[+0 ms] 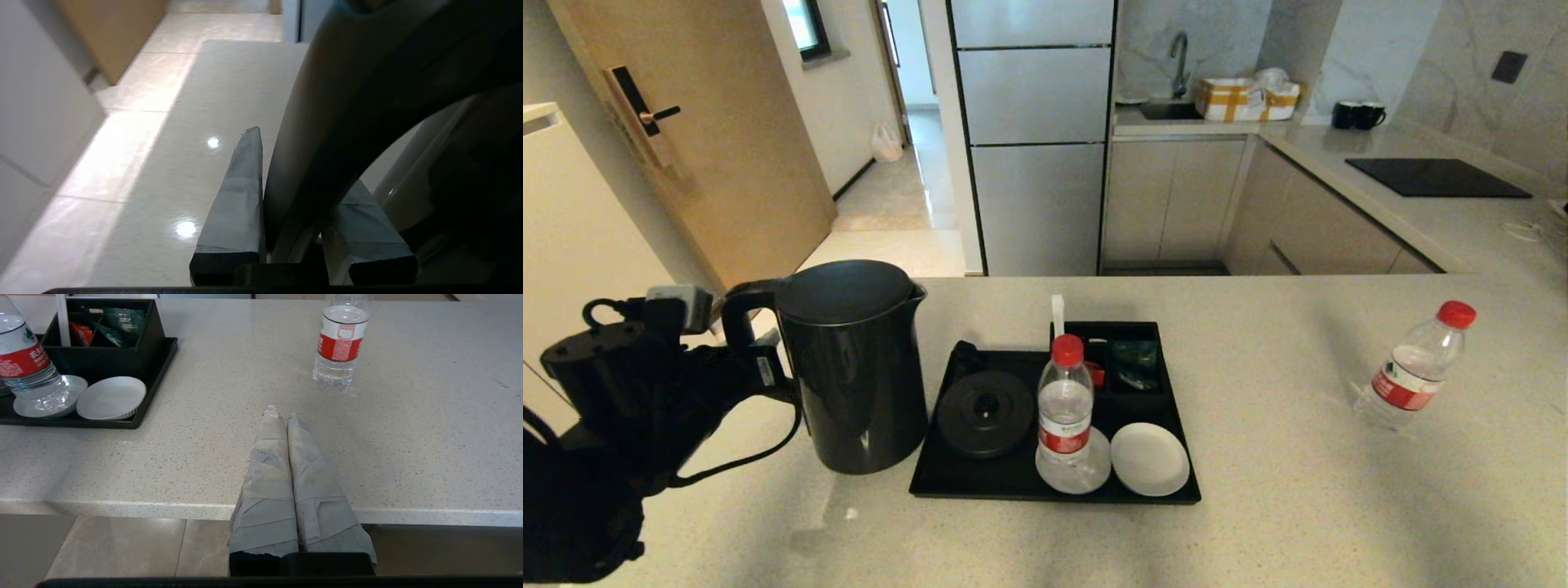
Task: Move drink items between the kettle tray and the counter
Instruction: Return the kettle to its original position
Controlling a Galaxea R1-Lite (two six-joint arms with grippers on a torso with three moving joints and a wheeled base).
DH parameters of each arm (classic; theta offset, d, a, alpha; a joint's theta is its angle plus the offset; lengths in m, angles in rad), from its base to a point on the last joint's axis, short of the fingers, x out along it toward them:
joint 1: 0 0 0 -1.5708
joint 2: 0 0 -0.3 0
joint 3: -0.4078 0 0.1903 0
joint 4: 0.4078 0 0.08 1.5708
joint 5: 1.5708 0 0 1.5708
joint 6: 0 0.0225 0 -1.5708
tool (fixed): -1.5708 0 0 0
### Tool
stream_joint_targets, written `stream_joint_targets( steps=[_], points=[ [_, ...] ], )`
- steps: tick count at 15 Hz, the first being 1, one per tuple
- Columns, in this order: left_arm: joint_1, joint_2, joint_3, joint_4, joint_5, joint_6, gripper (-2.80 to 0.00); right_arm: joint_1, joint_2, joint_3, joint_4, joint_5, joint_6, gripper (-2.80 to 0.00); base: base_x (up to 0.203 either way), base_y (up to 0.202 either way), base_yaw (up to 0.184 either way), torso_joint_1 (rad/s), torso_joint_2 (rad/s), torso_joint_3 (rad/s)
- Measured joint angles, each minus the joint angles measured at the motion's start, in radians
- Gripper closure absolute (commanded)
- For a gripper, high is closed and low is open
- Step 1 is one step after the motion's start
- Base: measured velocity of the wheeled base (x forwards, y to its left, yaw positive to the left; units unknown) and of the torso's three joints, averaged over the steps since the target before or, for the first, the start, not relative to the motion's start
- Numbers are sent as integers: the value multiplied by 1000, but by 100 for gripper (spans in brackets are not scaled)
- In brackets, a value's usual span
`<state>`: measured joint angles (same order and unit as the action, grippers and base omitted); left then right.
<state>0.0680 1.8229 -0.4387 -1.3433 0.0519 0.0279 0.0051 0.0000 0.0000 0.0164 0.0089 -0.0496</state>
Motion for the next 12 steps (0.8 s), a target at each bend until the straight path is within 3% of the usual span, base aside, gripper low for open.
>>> stream_joint_targets(
  steps=[6,12],
  points=[
    [-50,-58,-2,9,33,-23,0,1,0,0,-1,0,0,0,0,0,0,0,0,0],
    [-149,-69,-40,49,89,-38,0,1,0,0,-1,0,0,0,0,0,0,0,0,0]
  ],
)
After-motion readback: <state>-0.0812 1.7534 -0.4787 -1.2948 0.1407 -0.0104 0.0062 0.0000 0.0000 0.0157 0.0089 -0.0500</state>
